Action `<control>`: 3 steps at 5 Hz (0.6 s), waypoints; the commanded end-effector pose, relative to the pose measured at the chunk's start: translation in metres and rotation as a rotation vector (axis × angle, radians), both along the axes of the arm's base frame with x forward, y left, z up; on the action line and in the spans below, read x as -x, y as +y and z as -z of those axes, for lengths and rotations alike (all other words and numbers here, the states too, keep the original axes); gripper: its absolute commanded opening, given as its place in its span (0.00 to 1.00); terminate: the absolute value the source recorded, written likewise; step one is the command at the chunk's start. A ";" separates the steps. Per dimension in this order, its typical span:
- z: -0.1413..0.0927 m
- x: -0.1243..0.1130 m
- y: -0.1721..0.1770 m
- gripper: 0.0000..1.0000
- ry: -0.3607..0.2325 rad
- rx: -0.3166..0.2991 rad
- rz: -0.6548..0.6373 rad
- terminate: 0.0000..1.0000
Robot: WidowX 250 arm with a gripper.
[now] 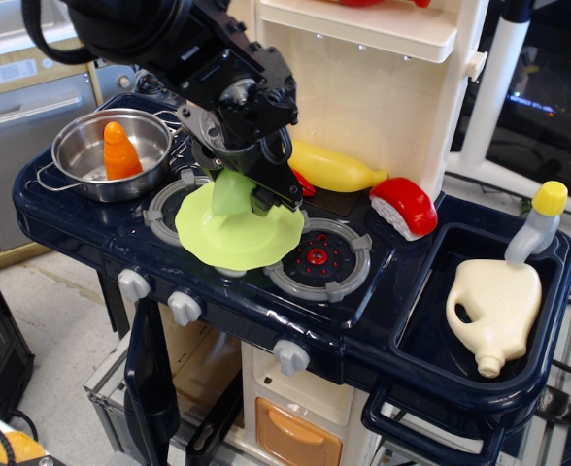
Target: Put pear on plate
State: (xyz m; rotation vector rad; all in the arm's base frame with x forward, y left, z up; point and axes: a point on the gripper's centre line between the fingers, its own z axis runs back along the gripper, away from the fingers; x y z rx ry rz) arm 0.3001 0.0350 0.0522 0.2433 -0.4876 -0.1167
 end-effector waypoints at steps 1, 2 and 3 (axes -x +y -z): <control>-0.006 -0.009 -0.011 1.00 -0.034 0.085 0.003 0.00; -0.006 -0.009 -0.011 1.00 -0.034 0.085 0.003 0.00; -0.006 -0.009 -0.011 1.00 -0.034 0.085 0.003 1.00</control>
